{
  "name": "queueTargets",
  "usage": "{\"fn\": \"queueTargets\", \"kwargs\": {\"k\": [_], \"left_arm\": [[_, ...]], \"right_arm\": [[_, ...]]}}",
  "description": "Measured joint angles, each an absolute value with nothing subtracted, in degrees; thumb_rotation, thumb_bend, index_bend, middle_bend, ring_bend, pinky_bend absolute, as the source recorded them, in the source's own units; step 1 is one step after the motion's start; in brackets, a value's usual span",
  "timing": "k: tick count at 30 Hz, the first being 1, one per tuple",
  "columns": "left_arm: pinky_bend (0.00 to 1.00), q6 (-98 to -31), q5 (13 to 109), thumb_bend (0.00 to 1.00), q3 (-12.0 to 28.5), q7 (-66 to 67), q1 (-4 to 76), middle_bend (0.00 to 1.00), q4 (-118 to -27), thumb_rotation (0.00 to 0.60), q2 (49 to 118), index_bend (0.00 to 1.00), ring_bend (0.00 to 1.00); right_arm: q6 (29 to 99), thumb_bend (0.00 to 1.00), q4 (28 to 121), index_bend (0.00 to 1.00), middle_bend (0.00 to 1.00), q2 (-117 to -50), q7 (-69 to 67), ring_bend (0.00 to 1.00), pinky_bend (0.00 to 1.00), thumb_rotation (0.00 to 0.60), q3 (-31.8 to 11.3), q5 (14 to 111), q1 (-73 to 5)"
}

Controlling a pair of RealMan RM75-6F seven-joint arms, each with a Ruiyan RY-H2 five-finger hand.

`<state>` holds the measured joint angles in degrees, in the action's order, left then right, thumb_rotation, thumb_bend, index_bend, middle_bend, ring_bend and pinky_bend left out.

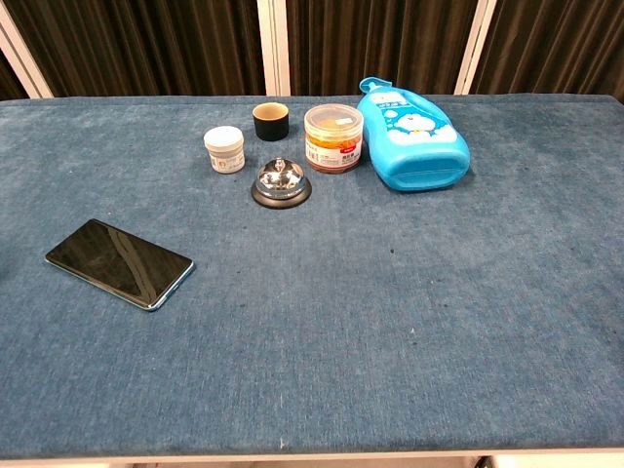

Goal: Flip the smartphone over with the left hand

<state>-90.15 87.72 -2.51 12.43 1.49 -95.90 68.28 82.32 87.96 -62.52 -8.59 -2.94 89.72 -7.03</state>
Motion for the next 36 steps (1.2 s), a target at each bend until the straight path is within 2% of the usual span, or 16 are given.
{"fn": "queueTargets", "kwargs": {"k": [10,13,17,26,36], "left_arm": [[0.00,-85.6,88.6,0.13,-0.9,14.2,5.0,0.11,-96.3,0.600,68.7,0.13,0.05],[0.00,-82.5,89.9,0.12,-0.5,14.3,7.6,0.11,-95.7,0.600,69.5,0.17,0.05],[0.00,-77.4,92.1,0.12,0.5,14.2,12.4,0.11,-92.9,0.600,72.5,0.22,0.06],[0.00,-67.2,93.1,0.13,2.3,13.7,21.5,0.11,-82.2,0.600,81.8,0.23,0.05],[0.00,-65.3,92.0,0.17,1.8,13.0,24.0,0.11,-76.2,0.600,87.3,0.27,0.04]], "right_arm": [[82.2,0.23,89.2,0.03,0.11,-61.4,-8.5,0.00,0.00,0.600,-3.9,88.4,-7.7],[82.8,0.23,89.2,0.03,0.11,-61.3,-8.6,0.00,0.00,0.600,-3.9,88.4,-7.4],[83.2,0.23,89.2,0.03,0.11,-61.3,-8.6,0.00,0.00,0.600,-3.7,88.4,-7.1],[84.3,0.23,90.4,0.03,0.11,-60.8,-7.6,0.00,0.00,0.600,-3.5,87.9,-6.1],[84.6,0.23,91.2,0.03,0.11,-60.7,-6.7,0.00,0.00,0.600,-3.4,87.5,-5.7]]}}
